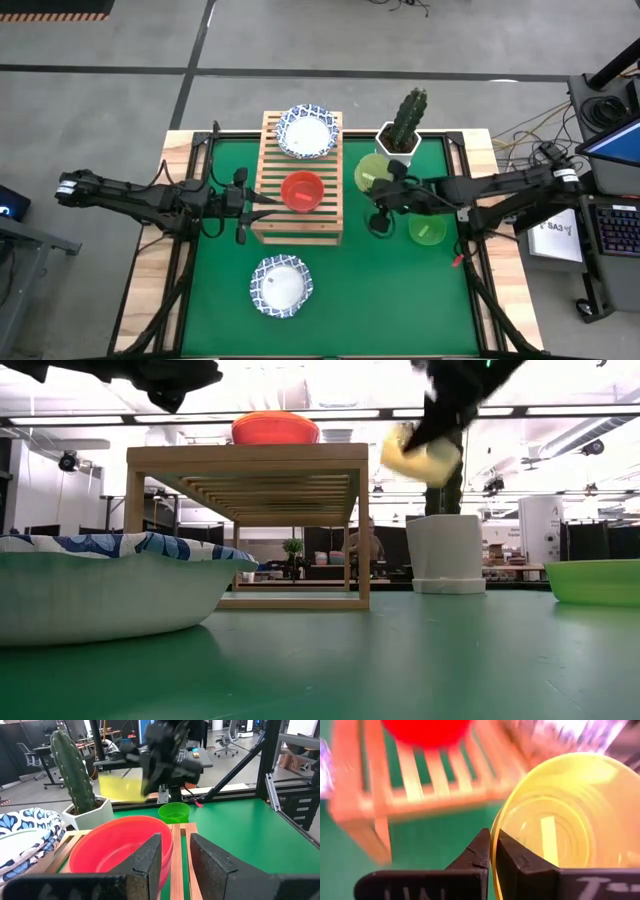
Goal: Place and stack bowls onto a shelf
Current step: Stack the yellow bowl on top of the orange bowl on the shelf
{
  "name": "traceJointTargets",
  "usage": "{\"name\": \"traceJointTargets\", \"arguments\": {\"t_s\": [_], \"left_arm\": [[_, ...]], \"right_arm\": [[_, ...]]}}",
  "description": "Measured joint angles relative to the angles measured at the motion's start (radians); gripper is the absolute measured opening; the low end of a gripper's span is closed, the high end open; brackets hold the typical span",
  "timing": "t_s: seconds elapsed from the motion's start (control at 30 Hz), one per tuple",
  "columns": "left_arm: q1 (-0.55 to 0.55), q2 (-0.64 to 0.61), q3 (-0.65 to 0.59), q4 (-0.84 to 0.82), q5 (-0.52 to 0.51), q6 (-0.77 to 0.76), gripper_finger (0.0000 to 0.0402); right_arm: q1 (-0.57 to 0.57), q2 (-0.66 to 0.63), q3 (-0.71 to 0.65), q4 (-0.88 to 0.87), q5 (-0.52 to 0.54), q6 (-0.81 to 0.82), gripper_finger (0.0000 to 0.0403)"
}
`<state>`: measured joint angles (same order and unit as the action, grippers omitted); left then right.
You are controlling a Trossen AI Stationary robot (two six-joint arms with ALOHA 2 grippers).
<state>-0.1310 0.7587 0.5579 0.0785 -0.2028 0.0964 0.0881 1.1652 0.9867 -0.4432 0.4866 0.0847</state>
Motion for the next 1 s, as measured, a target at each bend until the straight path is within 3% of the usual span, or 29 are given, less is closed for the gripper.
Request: {"name": "traceJointTargets", "arguments": {"t_s": [0.07,0.13,0.33,0.47,0.57,1.0], "left_arm": [[0.0,0.001,0.0,0.007,0.0,0.0,0.0086],[0.0,0.001,0.0,0.009,0.0,0.0,0.0086],[0.0,0.001,0.0,0.012,0.0,0.0,0.0086],[0.0,0.001,0.0,0.012,0.0,0.0,0.0086],[0.0,0.001,0.0,0.012,0.0,0.0,0.0086],[0.0,0.001,0.0,0.012,0.0,0.006,0.0086]], "right_arm": [[0.054,-0.012,0.009,0.083,0.084,-0.064,0.0009],[0.084,-0.013,0.013,0.213,0.09,-0.166,0.0009],[0.076,0.052,0.024,0.577,-0.101,-0.388,0.0009],[0.055,0.115,0.024,0.741,-0.182,-0.45,0.0009],[0.037,0.164,0.024,0.79,-0.225,-0.445,0.0009],[-0.011,0.292,0.024,0.897,-0.228,-0.457,0.0009]]}}
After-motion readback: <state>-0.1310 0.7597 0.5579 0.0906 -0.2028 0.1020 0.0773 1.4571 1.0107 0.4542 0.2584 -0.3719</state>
